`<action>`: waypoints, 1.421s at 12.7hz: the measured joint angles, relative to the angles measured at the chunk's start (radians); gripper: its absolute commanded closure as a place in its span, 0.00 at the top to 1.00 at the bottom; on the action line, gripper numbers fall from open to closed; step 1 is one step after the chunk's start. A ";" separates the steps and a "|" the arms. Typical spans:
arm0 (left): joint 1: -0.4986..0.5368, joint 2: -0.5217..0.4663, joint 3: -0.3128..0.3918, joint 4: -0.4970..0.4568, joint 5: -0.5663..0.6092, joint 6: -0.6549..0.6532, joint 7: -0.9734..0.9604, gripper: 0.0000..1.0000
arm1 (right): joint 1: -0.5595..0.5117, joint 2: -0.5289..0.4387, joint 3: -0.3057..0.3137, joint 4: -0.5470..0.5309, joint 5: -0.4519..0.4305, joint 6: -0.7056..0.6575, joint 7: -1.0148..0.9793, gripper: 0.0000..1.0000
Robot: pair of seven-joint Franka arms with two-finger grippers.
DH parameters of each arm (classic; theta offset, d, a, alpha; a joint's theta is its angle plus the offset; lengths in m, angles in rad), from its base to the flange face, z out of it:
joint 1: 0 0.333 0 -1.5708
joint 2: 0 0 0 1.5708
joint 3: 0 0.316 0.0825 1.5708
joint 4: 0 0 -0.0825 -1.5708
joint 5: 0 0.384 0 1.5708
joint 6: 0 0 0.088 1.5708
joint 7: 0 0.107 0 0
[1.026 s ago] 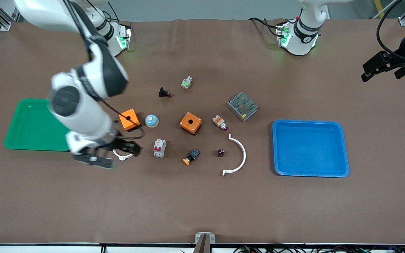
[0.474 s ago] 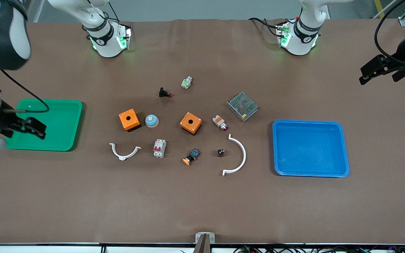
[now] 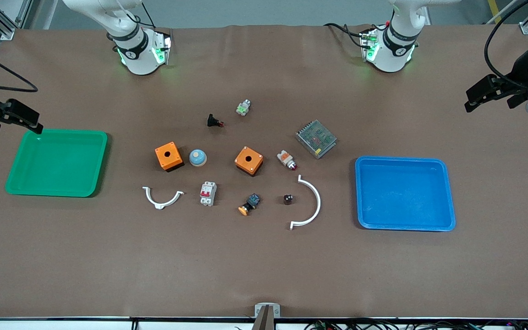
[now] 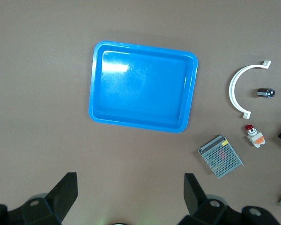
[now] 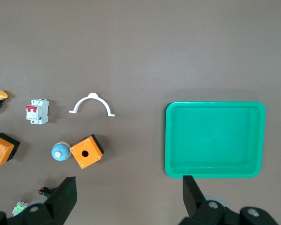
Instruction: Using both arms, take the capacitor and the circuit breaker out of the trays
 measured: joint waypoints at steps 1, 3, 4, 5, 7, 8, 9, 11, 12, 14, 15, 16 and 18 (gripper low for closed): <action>0.000 0.000 0.000 0.000 0.000 0.000 0.002 1.00 | -0.001 -0.005 0.000 -0.012 0.001 0.001 -0.001 1.00; 0.000 -0.001 0.000 0.000 0.000 0.000 0.013 1.00 | -0.002 -0.006 0.000 -0.026 0.001 0.013 -0.004 1.00; 0.000 -0.001 0.000 0.000 0.000 -0.002 0.014 1.00 | -0.002 -0.006 0.001 -0.033 0.001 0.032 -0.005 1.00; 0.000 -0.003 0.000 0.000 0.000 -0.005 0.014 1.00 | -0.002 -0.008 0.001 -0.044 0.001 0.056 -0.005 1.00; 0.000 -0.007 0.000 0.000 0.000 -0.015 0.015 1.00 | -0.002 -0.017 0.001 -0.075 0.001 0.087 -0.005 1.00; 0.000 -0.009 0.000 0.001 0.000 -0.021 0.015 1.00 | -0.003 -0.023 0.000 -0.086 0.001 0.088 -0.006 1.00; 0.000 -0.009 0.000 0.001 0.000 -0.024 0.015 1.00 | -0.004 -0.030 -0.001 -0.093 0.001 0.086 -0.007 1.00; 0.000 -0.009 0.000 0.002 0.000 -0.030 0.016 1.00 | -0.004 -0.050 -0.001 -0.106 0.001 0.078 -0.007 1.00; 0.000 -0.009 0.000 0.002 0.000 -0.032 0.016 1.00 | -0.005 -0.056 -0.001 -0.108 0.001 0.077 -0.007 1.00; 0.000 -0.010 0.000 0.004 0.000 -0.037 0.016 1.00 | -0.005 -0.058 -0.002 -0.110 0.001 0.077 -0.007 1.00; 0.000 -0.010 -0.001 0.005 0.000 -0.039 0.016 1.00 | -0.005 -0.058 -0.002 -0.110 0.001 0.077 -0.007 1.00; 0.000 -0.010 -0.002 0.006 0.000 -0.039 0.016 1.00 | -0.005 -0.058 -0.002 -0.110 0.001 0.077 -0.007 1.00; -0.001 -0.010 -0.002 0.008 0.000 -0.040 0.016 1.00 | -0.005 -0.058 -0.001 -0.110 0.001 0.076 -0.007 1.00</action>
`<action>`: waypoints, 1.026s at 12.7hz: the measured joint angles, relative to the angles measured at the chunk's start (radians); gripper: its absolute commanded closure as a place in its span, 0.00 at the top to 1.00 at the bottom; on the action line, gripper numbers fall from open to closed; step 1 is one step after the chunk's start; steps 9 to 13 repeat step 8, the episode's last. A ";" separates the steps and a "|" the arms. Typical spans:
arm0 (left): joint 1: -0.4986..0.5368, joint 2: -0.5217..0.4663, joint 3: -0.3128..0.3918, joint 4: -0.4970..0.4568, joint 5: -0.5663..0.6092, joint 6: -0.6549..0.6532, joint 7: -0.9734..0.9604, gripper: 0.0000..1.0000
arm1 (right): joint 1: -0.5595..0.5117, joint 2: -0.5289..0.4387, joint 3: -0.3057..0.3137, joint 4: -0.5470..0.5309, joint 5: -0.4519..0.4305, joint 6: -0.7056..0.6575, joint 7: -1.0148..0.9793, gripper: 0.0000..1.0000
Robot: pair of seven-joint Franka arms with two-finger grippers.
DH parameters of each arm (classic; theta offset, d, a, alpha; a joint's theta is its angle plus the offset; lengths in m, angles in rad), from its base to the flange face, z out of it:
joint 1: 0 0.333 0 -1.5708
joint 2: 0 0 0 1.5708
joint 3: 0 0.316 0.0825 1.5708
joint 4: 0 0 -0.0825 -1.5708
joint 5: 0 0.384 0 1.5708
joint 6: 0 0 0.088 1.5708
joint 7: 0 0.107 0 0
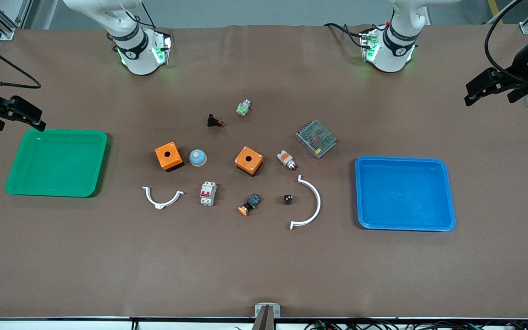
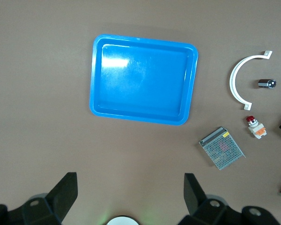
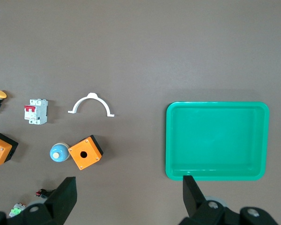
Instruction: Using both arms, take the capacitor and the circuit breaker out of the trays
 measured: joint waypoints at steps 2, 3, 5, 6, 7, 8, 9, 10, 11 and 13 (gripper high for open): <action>0.000 0.000 -0.001 0.003 0.000 0.000 0.000 1.00 | 0.000 -0.001 0.000 0.000 0.000 -0.008 0.000 1.00; 0.000 0.000 -0.003 0.006 0.000 0.000 0.000 1.00 | 0.000 -0.003 0.000 0.000 0.000 -0.011 0.000 1.00; 0.000 0.000 -0.003 0.012 0.000 0.000 0.000 1.00 | 0.000 -0.007 -0.001 0.001 0.000 -0.022 0.000 1.00; 0.000 0.000 -0.003 0.013 0.000 0.000 0.000 1.00 | 0.000 -0.009 -0.004 0.003 0.000 -0.027 0.000 1.00; 0.001 0.000 -0.003 0.015 0.001 0.000 0.000 1.00 | -0.001 -0.010 -0.008 0.003 0.000 -0.028 -0.001 1.00; 0.001 0.000 -0.003 0.018 0.001 0.000 0.000 1.00 | -0.001 -0.011 -0.011 0.004 0.000 -0.029 -0.001 1.00; 0.001 0.000 -0.003 0.018 0.001 0.000 0.000 1.00 | -0.001 -0.011 -0.011 0.004 0.000 -0.029 -0.001 1.00; 0.001 0.000 -0.003 0.018 0.001 0.000 0.000 1.00 | -0.001 -0.011 -0.011 0.004 0.000 -0.029 -0.001 1.00; 0.001 0.000 -0.003 0.018 0.001 0.000 0.000 1.00 | -0.001 -0.011 -0.011 0.004 0.000 -0.029 -0.001 1.00; 0.001 0.000 -0.003 0.018 0.001 0.000 0.000 1.00 | -0.001 -0.011 -0.011 0.004 0.000 -0.029 -0.001 1.00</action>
